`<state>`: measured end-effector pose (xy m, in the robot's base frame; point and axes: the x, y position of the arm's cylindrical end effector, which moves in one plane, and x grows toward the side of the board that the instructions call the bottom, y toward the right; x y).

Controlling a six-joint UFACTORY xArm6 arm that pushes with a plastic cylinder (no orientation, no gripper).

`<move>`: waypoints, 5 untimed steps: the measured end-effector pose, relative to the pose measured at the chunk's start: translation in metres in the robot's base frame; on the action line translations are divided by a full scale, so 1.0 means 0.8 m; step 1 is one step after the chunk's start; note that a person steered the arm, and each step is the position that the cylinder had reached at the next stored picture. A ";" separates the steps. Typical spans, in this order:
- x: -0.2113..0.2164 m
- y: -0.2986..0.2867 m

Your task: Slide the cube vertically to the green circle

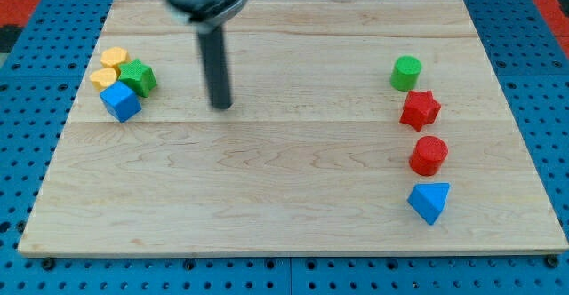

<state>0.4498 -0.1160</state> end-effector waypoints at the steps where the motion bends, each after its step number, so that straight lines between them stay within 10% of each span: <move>1: 0.059 -0.113; 2: 0.002 -0.184; 5: -0.040 0.020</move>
<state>0.4177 -0.1002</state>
